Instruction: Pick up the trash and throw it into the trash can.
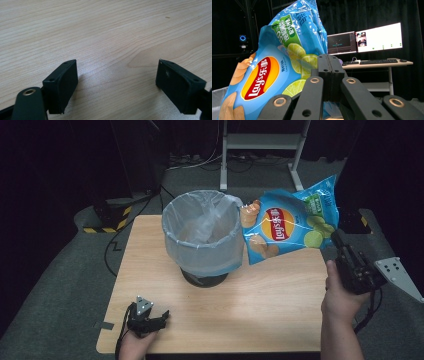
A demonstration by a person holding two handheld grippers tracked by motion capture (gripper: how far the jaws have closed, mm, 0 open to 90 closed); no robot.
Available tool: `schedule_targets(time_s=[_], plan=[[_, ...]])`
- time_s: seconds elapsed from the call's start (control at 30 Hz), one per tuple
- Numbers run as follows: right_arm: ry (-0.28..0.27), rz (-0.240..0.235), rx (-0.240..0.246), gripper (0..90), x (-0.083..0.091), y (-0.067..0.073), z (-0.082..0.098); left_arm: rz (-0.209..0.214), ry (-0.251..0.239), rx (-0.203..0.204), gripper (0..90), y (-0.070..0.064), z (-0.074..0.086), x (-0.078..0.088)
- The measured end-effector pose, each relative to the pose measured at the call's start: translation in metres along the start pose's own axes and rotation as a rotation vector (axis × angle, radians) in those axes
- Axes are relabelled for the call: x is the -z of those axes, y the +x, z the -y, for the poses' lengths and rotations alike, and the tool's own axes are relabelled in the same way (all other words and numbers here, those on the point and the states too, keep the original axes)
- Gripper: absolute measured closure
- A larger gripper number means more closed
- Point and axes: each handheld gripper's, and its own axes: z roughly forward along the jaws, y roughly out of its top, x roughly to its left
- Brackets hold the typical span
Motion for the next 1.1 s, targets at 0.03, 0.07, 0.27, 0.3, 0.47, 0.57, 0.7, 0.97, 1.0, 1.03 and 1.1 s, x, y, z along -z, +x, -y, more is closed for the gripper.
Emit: schedule_targets(time_s=[0.03,0.07,0.27,0.3,0.47,0.57,0.7,0.97,1.0,1.03,1.1], plan=[[-0.001,0.000,0.001,90.0,-0.002,0.001,-0.001,0.000,0.000,0.000,17.9,0.000,0.000,0.000],[-0.002,0.001,0.002,90.0,-0.004,0.002,-0.002,0.000,0.000,0.000,17.9,0.000,0.000,0.000],[-0.006,0.007,0.011,90.0,-0.022,0.007,-0.007,0.001,0.000,-0.001,18.1,0.000,0.000,0.000],[-0.006,0.007,0.011,90.0,-0.022,0.007,-0.007,0.001,0.000,-0.001,18.1,0.000,0.000,0.000],[-0.019,0.008,0.004,90.0,-0.032,0.011,-0.010,0.003,-0.003,-0.001,18.4,0.000,0.000,0.000],[-0.029,0.010,0.002,90.0,-0.038,0.014,-0.012,0.003,-0.003,-0.002,18.5,0.000,0.000,0.000],[-0.041,0.006,0.000,90.0,-0.045,0.018,-0.014,0.003,-0.003,-0.004,18.5,0.000,0.000,0.000],[-0.059,-0.007,0.014,90.0,-0.066,0.032,-0.020,0.011,-0.001,-0.012,18.9,0.000,0.000,0.001],[-0.059,-0.007,0.014,90.0,-0.066,0.032,-0.020,0.010,-0.003,-0.012,18.9,-0.001,0.000,0.000],[-0.057,-0.009,0.015,90.0,-0.069,0.034,-0.020,0.012,-0.002,-0.014,19.0,-0.001,0.000,0.001],[-0.056,-0.016,0.018,90.0,-0.074,0.040,-0.020,0.015,-0.003,-0.016,19.2,-0.001,0.000,0.001]])
